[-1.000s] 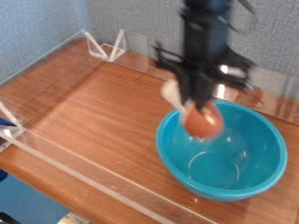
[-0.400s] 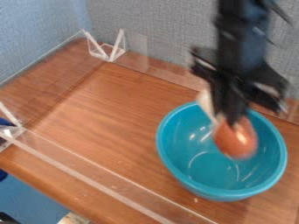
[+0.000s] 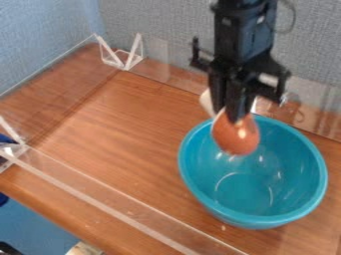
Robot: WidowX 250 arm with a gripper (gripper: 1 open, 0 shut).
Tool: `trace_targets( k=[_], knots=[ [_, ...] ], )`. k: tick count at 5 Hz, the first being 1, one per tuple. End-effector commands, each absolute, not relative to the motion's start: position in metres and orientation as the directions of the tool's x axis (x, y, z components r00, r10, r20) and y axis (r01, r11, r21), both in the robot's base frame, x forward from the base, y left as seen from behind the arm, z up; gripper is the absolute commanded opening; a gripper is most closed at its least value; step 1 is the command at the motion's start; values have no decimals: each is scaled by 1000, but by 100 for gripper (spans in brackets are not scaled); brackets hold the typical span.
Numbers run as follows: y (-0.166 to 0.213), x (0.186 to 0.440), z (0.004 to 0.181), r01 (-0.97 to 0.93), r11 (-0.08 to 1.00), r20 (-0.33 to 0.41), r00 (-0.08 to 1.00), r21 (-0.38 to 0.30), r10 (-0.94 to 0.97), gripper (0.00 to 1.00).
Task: Put the mushroom in the blue bowl
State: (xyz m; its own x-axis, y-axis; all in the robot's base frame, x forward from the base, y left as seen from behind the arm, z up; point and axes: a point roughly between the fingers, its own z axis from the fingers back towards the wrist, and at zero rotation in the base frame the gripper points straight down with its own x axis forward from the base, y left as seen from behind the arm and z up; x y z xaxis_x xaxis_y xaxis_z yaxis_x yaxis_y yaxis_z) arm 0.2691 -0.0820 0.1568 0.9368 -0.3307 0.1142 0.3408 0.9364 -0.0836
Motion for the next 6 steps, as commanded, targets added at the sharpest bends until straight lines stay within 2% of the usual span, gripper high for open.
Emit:
trace_targets(
  k=[1, 2, 4, 6],
  knots=[
    [-90, 284, 169, 408, 910, 152, 906, -73, -394, 0],
    [-93, 292, 174, 450, 890, 147, 887, -66, -438, 0],
    [-97, 276, 143, 626, 777, 111, 779, -65, -617, 0],
    [-104, 277, 109, 657, 751, 93, 753, -69, -651, 0]
  ],
)
